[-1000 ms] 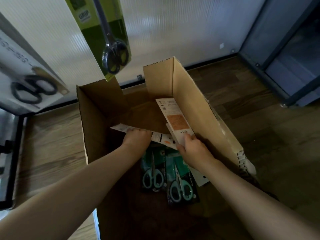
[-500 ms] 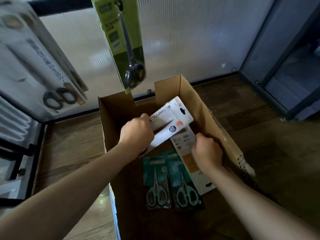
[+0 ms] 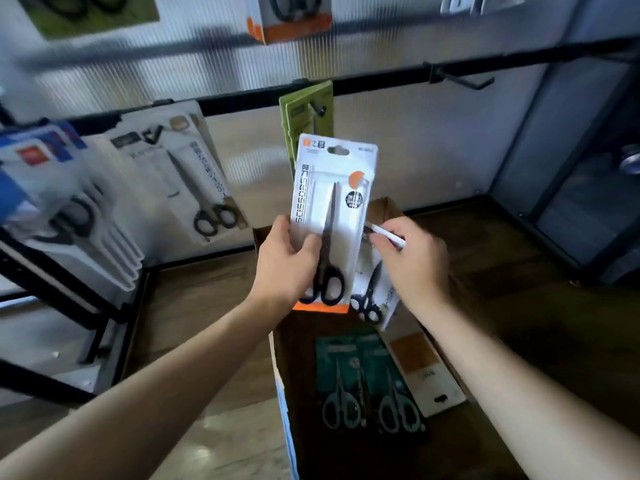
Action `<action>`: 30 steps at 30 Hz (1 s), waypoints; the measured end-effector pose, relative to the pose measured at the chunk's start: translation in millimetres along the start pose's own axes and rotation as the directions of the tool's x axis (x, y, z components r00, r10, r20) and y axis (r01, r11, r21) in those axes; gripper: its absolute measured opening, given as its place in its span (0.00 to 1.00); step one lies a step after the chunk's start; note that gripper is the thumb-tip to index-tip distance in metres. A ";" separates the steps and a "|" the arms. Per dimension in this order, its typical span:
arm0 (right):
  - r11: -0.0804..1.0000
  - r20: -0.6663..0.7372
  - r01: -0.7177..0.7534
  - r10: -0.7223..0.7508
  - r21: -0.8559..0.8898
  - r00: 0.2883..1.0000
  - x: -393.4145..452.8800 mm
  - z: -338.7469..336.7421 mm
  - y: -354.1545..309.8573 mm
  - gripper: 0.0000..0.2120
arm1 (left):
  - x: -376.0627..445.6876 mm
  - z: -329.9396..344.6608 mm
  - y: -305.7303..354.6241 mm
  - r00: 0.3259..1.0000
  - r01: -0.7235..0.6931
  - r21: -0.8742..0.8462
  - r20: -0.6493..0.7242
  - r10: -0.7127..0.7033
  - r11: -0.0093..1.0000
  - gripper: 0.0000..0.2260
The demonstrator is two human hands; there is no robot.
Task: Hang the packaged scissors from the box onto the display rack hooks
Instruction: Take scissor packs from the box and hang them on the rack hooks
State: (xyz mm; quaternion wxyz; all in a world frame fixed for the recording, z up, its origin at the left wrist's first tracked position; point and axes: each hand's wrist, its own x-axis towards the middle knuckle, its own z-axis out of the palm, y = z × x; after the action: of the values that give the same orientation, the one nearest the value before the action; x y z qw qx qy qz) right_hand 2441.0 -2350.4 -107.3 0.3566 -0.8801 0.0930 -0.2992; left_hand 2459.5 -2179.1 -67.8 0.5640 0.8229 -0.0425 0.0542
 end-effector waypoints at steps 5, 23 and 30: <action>0.985 0.046 0.075 -0.083 0.155 0.995 27.3 -13.0 -33.8 0.10 | -4.3 -25.2 9.2 0.977 -0.126 -0.009 -0.175 0.122 0.992 0.15; 0.980 0.044 0.080 -0.089 0.183 0.995 97.6 -107.9 -47.0 0.05 | 18.9 11.1 89.5 0.943 -0.325 -0.077 -0.100 0.317 0.943 0.05; 0.993 -0.007 0.005 -0.004 0.115 1.000 131.6 -131.0 -15.1 0.07 | 29.4 66.0 116.2 0.984 -0.173 -0.177 -0.066 0.163 0.969 0.06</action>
State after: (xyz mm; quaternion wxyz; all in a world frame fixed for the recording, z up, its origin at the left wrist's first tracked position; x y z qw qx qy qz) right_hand 2468.3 -2464.0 37.9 0.4056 -0.8574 0.0748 -0.3078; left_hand 2476.0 -2282.8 19.9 0.6310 0.7598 -0.1024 0.1186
